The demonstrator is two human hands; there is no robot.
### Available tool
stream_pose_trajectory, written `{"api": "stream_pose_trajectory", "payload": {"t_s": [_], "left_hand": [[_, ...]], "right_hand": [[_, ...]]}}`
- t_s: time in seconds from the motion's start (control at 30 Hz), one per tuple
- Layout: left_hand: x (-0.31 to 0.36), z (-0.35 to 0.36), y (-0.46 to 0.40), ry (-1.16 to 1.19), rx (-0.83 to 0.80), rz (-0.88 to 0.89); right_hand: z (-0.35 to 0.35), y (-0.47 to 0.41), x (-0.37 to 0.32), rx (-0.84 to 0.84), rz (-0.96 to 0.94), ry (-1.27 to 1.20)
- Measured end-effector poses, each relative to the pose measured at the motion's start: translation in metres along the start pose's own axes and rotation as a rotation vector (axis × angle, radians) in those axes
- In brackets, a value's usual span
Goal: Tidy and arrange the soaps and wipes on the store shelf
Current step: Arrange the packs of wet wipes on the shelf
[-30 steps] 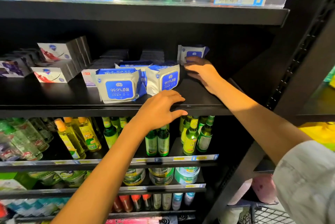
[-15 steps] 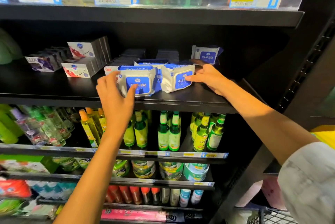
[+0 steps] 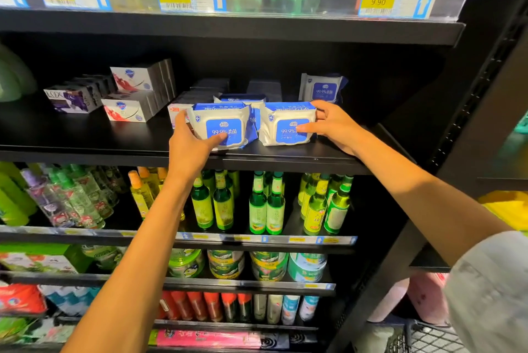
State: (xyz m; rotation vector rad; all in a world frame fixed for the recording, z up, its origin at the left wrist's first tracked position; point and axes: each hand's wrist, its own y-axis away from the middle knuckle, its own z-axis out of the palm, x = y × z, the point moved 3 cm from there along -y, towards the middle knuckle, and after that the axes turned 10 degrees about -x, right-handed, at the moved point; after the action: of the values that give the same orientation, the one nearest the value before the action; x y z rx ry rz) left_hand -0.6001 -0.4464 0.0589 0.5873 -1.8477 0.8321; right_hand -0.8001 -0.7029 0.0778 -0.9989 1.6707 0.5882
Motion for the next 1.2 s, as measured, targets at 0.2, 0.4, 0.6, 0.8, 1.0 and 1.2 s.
{"api": "stream_pose_trajectory", "payload": {"t_s": [0.2, 0.4, 0.6, 0.8, 1.0, 1.2], "left_hand": [[0.001, 0.001, 0.000, -0.053, -0.042, 0.009], [0.002, 0.014, 0.003, -0.060, -0.123, 0.037], [0.016, 0.050, 0.002, -0.019, -0.251, 0.081], [0.031, 0.092, -0.005, -0.085, -0.359, 0.100], [0.038, 0.120, -0.015, -0.101, -0.460, 0.139], [0.031, 0.123, -0.018, -0.153, -0.481, 0.197]], "right_hand": [[-0.019, 0.018, 0.006, 0.059, -0.001, -0.016], [-0.048, 0.037, 0.014, 0.146, 0.012, -0.025], [-0.069, 0.037, 0.020, 0.239, 0.033, -0.063], [-0.081, 0.016, 0.028, 0.294, 0.030, 0.044], [-0.094, -0.011, 0.040, 0.357, -0.025, 0.152], [-0.105, -0.053, 0.047, 0.380, -0.002, 0.149]]}}
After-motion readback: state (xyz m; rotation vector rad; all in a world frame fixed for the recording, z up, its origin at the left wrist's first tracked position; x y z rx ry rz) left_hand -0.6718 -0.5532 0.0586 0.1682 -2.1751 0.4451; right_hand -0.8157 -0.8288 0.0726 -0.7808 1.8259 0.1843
